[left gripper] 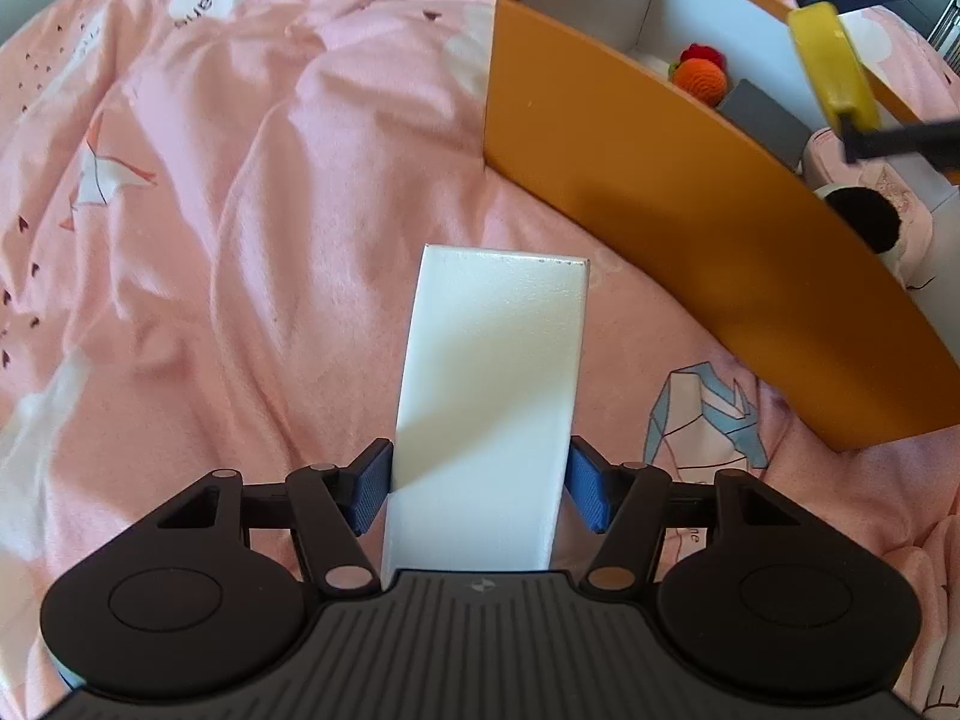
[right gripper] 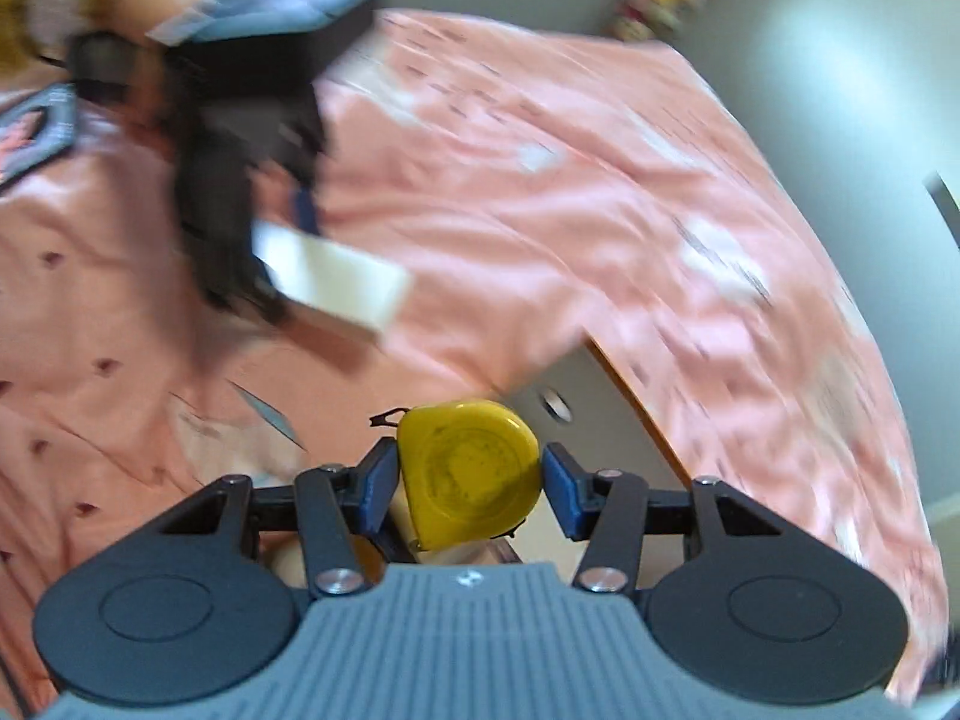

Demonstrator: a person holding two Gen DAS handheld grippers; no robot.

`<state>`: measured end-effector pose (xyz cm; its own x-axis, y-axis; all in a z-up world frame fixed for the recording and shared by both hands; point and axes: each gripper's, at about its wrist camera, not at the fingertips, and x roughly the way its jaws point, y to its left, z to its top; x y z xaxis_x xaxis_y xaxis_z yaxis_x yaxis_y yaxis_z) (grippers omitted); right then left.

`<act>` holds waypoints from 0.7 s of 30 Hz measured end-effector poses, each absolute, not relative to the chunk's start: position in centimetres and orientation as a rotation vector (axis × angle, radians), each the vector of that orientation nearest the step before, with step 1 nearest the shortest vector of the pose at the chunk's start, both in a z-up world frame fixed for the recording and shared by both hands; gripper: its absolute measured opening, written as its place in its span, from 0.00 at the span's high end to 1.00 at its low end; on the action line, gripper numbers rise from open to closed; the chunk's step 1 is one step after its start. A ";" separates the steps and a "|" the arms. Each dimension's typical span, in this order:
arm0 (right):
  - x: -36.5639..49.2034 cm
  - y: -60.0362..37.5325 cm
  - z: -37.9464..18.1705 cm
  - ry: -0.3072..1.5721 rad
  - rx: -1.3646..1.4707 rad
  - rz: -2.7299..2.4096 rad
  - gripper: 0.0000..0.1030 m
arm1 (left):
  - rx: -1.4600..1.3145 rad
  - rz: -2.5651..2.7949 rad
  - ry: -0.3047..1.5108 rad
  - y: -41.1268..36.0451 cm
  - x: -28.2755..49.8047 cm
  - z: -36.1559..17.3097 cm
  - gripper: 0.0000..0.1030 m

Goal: Organize objects
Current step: 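Carry the tape measure and white box over the shoebox with both grippers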

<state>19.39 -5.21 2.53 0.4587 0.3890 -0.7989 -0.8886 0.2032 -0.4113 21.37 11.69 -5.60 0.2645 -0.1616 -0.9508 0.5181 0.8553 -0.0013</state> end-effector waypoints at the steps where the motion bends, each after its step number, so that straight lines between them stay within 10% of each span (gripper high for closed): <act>1: 19.7 -5.8 2.5 0.623 -0.987 0.939 0.48 | 0.348 -0.474 1.214 11.5 21.2 -5.1 0.31; 21: 24.7 -16.1 3.5 0.604 -0.810 0.725 0.48 | 0.712 -0.662 0.916 -4.7 23.1 6.3 0.31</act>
<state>24.67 -16.12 3.53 0.6093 0.3378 -0.7174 -0.7668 0.4816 -0.4244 23.09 -4.71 6.28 0.4509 -0.2012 -0.8696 0.7623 0.5937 0.2578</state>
